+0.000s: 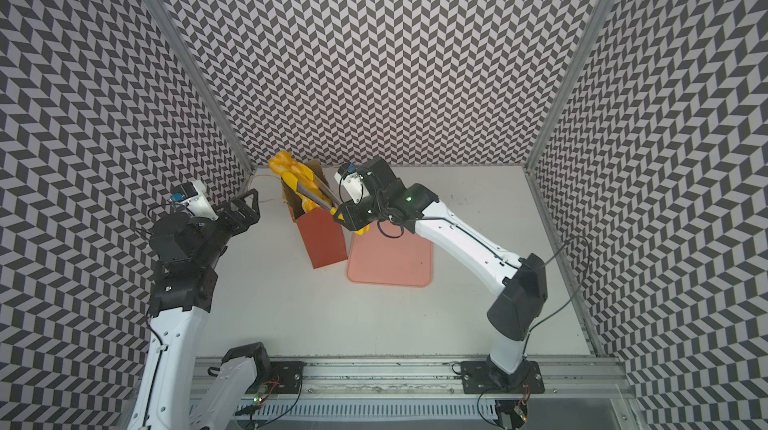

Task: Pack bread into a paper bag
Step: Place the fake bread in the paper bag.

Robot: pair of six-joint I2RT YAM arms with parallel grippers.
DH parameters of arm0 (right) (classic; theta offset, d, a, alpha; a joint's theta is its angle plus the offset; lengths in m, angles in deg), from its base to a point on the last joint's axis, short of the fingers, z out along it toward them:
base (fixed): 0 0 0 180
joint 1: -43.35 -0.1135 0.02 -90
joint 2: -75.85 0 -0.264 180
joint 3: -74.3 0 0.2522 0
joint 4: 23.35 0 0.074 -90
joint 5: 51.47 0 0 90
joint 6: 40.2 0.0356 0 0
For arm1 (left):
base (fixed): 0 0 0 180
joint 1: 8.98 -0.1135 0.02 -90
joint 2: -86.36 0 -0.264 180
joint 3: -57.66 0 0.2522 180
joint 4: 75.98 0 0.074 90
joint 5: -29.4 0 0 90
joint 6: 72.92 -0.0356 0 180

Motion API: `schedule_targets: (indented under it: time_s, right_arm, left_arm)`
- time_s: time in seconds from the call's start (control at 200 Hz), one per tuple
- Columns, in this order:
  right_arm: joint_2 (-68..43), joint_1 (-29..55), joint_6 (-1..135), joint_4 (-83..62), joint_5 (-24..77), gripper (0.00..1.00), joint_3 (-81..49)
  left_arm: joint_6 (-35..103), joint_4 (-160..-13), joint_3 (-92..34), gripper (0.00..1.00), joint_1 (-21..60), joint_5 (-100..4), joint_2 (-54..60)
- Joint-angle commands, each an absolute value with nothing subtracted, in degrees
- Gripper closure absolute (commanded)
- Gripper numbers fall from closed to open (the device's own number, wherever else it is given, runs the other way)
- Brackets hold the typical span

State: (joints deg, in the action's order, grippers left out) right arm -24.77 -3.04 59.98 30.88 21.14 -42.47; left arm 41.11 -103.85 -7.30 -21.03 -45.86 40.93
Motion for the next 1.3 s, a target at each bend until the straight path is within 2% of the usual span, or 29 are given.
schedule_targets:
  time_s: [0.0, 0.345, 0.986, 1.297]
  right_arm:
    - [-20.08, -3.41, 60.46, 24.76, 21.73, 0.58, -42.09]
    - [-18.49, -3.41, 60.49, 24.81, 21.85, 0.48, -41.42]
    - [-18.90, -3.41, 60.75, 24.66, 21.48, 0.46, -40.63]
    - [-17.12, -3.50, 61.17, 23.92, 21.92, 0.42, -38.35]
  left_arm:
    - [41.29, -102.08, -6.73, 0.02, -21.63, -44.91, 40.78]
    - [41.42, -101.94, -6.65, 0.02, -21.77, -44.66, 40.67]
    - [41.38, -101.72, -6.57, 0.02, -22.22, -44.27, 40.71]
    - [41.35, -101.72, -6.56, 0.02, -22.27, -44.42, 40.88]
